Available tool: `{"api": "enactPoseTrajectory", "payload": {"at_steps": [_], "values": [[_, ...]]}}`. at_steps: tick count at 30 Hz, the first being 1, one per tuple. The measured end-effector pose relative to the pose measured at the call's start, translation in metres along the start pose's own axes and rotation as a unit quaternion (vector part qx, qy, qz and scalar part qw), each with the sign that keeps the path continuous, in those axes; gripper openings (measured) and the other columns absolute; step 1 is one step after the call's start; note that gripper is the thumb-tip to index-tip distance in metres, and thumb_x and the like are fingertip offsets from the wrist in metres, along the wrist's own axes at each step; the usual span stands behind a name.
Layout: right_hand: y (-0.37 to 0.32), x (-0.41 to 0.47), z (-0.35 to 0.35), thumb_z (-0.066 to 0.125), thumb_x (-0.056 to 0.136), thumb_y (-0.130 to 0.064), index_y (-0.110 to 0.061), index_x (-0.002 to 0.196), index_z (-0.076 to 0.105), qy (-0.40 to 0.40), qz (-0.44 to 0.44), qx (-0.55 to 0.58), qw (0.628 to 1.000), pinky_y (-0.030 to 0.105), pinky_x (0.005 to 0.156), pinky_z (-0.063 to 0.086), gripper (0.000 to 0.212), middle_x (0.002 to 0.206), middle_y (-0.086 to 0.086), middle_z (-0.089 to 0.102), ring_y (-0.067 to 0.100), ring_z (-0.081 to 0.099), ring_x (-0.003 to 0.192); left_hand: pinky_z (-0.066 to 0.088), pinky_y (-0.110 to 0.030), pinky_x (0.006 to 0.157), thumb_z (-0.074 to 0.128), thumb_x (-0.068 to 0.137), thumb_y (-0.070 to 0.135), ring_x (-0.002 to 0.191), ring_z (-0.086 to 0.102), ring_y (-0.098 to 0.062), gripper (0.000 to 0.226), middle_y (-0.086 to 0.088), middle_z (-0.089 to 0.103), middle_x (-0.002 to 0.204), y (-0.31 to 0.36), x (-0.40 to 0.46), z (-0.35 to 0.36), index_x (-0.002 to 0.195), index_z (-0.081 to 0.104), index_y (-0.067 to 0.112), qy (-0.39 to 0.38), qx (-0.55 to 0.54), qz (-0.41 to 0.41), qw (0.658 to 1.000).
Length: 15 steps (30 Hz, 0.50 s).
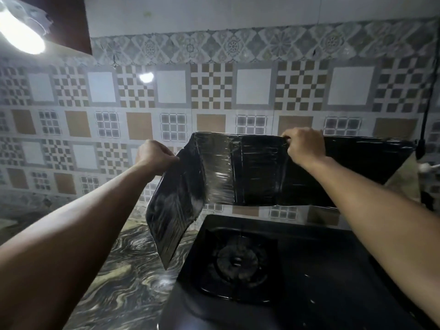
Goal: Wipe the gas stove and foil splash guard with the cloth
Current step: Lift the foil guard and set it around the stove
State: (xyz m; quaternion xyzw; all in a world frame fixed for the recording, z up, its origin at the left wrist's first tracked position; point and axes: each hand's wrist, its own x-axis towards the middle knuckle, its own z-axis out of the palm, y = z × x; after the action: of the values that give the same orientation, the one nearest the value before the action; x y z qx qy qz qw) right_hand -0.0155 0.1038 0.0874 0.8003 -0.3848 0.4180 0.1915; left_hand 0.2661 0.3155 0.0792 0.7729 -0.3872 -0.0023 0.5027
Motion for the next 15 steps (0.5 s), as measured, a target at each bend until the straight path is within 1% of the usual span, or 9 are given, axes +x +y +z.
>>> {"api": "enactPoseTrajectory", "payload": {"at_steps": [2,5,7,9,11,13,15], "values": [[0.008,-0.004,0.018,0.056,0.088,-0.002,-0.016,0.094,0.073,-0.014,0.004,0.003,1.0,0.042,0.081,0.048,0.022,0.082,0.005,0.07,0.027,0.062,0.079,0.056,-0.03,0.052,0.081,0.073,0.013,0.05,0.061,-0.019,0.01,-0.007,0.068,0.065,0.0,0.004,0.018,0.069,0.073,0.01,-0.013,0.005,-0.003,1.0],[0.013,-0.011,0.045,0.056,0.086,-0.001,-0.018,0.098,0.073,-0.045,0.01,0.005,0.999,0.037,0.078,0.043,0.027,0.087,0.006,0.072,0.03,0.063,0.083,0.048,-0.023,0.04,0.08,0.076,0.013,0.044,0.058,-0.016,0.012,-0.01,0.069,0.066,-0.006,0.009,0.042,0.072,0.072,0.006,-0.043,0.006,-0.011,0.999],[0.017,-0.015,0.063,0.056,0.083,0.001,-0.019,0.097,0.073,-0.066,0.014,0.004,0.998,0.036,0.073,0.039,0.03,0.089,0.009,0.072,0.034,0.062,0.085,0.044,-0.019,0.036,0.079,0.078,0.012,0.043,0.057,-0.015,0.013,-0.011,0.068,0.066,-0.011,0.011,0.059,0.072,0.07,0.005,-0.056,0.007,-0.022,0.998],[0.022,-0.019,0.079,0.056,0.082,0.002,-0.018,0.094,0.074,-0.079,0.021,0.008,0.997,0.036,0.073,0.043,0.03,0.089,0.011,0.072,0.034,0.062,0.084,0.045,-0.018,0.036,0.078,0.079,0.013,0.043,0.058,-0.014,0.012,-0.008,0.066,0.064,-0.016,0.013,0.073,0.076,0.071,0.003,-0.062,0.009,-0.037,0.997],[0.029,-0.018,0.091,0.056,0.082,0.002,-0.017,0.096,0.074,-0.081,0.032,0.018,0.996,0.037,0.075,0.045,0.03,0.091,0.013,0.073,0.035,0.064,0.085,0.047,-0.02,0.037,0.077,0.08,0.012,0.044,0.062,-0.015,0.012,-0.009,0.067,0.065,-0.02,0.015,0.085,0.074,0.07,0.005,-0.058,0.006,-0.049,0.997],[0.035,-0.015,0.101,0.056,0.082,0.001,-0.019,0.103,0.074,-0.082,0.038,0.022,0.996,0.037,0.077,0.045,0.034,0.093,0.012,0.074,0.035,0.065,0.087,0.049,-0.02,0.038,0.075,0.082,0.012,0.046,0.062,-0.015,0.015,-0.01,0.069,0.068,-0.022,0.017,0.094,0.07,0.067,0.008,-0.046,0.003,-0.05,0.998],[0.042,-0.009,0.107,0.057,0.083,0.002,-0.018,0.101,0.075,-0.08,0.041,0.023,0.996,0.036,0.074,0.043,0.033,0.09,0.012,0.074,0.034,0.064,0.085,0.05,-0.021,0.041,0.074,0.084,0.013,0.051,0.062,-0.015,0.015,-0.01,0.07,0.072,-0.019,0.023,0.099,0.071,0.068,0.008,-0.023,0.007,-0.034,0.999]]}}
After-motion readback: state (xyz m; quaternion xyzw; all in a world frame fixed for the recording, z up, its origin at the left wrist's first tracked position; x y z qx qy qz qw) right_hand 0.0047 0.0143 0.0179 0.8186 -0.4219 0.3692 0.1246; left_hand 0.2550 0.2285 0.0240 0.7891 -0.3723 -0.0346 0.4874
